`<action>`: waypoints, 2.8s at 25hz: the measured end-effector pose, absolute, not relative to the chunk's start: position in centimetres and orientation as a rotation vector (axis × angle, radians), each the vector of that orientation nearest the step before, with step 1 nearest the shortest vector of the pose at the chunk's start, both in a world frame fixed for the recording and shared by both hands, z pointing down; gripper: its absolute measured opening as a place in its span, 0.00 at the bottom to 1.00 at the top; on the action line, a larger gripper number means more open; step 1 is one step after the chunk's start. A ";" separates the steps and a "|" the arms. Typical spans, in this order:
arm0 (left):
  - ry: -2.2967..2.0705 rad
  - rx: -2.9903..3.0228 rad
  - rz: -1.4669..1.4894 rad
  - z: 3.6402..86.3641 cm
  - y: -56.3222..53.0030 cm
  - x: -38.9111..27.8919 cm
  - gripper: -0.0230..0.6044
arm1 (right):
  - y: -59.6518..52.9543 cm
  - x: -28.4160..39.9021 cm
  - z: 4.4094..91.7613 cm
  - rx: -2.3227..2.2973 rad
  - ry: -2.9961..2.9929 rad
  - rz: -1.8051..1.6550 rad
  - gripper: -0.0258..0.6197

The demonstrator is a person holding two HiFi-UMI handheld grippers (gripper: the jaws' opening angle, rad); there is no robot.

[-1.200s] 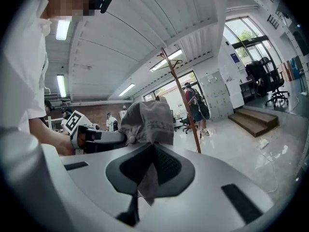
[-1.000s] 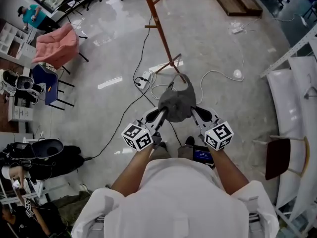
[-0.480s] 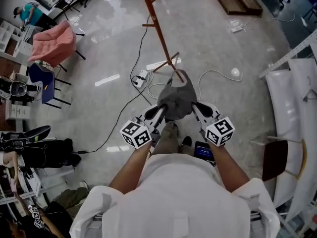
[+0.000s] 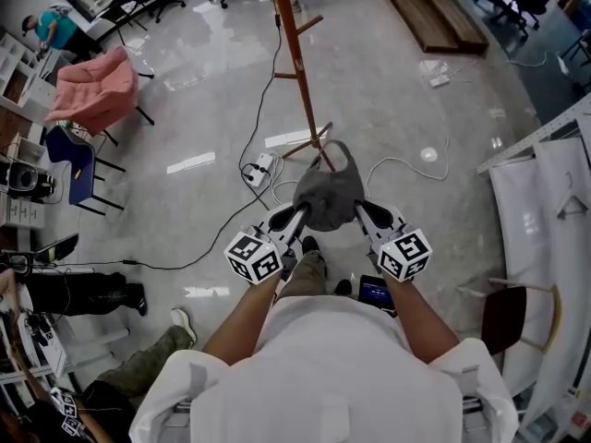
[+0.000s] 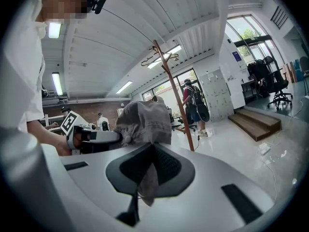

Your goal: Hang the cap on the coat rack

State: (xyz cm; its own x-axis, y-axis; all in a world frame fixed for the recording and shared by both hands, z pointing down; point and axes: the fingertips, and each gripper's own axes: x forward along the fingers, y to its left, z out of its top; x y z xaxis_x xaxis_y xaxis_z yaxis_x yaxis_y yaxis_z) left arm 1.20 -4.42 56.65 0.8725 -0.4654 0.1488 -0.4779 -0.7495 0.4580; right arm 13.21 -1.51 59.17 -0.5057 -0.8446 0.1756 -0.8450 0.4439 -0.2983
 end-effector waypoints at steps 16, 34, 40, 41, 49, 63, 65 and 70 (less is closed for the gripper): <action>-0.649 2.539 -0.021 57.7 -17.8 -1.3 0.07 | -14.8 10.8 59.6 1.614 -2.582 0.551 0.08; -0.681 2.541 -0.027 59.7 -27.4 -1.3 0.07 | -24.9 11.0 61.5 1.597 -2.568 0.526 0.08; -0.774 2.516 0.008 61.0 -30.8 0.0 0.07 | -28.9 12.3 63.1 1.516 -2.594 0.555 0.08; -0.789 2.510 0.015 61.2 -31.4 0.3 0.07 | -29.6 12.5 63.3 1.499 -2.598 0.562 0.08; -0.891 2.456 0.054 63.4 -35.0 2.3 0.07 | -33.6 14.5 65.8 1.390 -2.612 0.615 0.08; -0.989 2.428 0.129 68.4 -38.8 4.1 0.07 | -38.1 16.2 71.4 1.274 -2.578 0.656 0.08; -1.000 2.416 0.139 69.2 -39.4 4.0 0.07 | -38.7 16.1 72.3 1.264 -2.567 0.660 0.08; -1.038 2.398 0.156 70.6 -41.1 4.0 0.07 | -40.4 16.4 73.9 1.246 -2.555 0.664 0.08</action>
